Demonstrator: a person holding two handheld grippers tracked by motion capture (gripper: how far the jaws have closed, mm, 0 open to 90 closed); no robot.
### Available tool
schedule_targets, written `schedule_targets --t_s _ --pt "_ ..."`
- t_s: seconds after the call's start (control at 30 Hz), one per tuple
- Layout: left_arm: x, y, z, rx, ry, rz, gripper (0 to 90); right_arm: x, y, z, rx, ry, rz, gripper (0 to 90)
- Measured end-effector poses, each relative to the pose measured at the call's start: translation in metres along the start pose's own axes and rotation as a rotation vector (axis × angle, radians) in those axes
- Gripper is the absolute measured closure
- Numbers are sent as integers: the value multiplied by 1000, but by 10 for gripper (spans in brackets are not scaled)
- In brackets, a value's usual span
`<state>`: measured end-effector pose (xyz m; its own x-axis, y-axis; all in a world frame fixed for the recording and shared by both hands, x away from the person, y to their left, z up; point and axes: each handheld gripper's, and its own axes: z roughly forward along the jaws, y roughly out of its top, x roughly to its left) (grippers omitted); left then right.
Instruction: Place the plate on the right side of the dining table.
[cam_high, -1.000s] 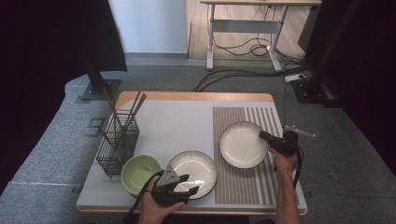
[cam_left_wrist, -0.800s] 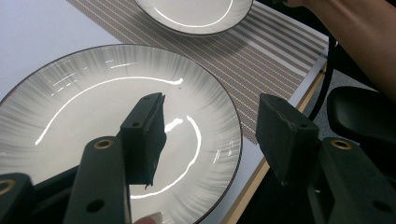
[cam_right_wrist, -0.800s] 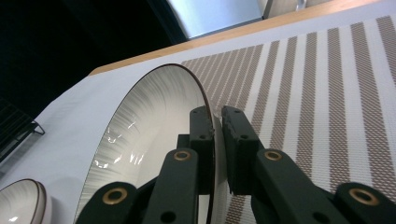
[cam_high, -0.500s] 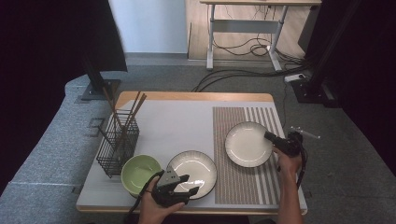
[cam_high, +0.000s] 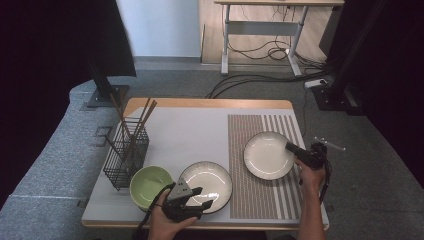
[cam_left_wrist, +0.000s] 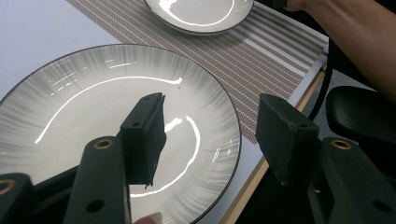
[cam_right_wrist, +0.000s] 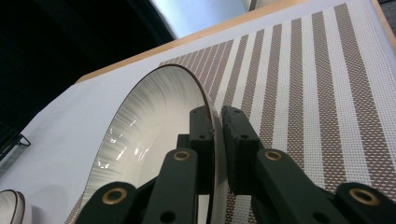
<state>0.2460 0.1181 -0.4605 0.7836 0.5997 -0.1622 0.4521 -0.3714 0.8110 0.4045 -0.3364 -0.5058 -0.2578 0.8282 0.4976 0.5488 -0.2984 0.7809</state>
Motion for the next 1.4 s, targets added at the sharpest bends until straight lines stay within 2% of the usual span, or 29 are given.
schedule_targets --t_s 0.5,0.63,0.8,1.4 --pt "0 0 -1 -1 2 0 424 -9 -4 2 11 -6 25 837" --pt "0 0 0 0 0 1 424 -9 -4 3 11 -6 24 836" --pt "-1 0 1 3 -2 2 424 -8 -3 2 1 16 36 832" --pt "-2 0 1 5 -4 4 424 -10 -4 2 0 16 56 828"
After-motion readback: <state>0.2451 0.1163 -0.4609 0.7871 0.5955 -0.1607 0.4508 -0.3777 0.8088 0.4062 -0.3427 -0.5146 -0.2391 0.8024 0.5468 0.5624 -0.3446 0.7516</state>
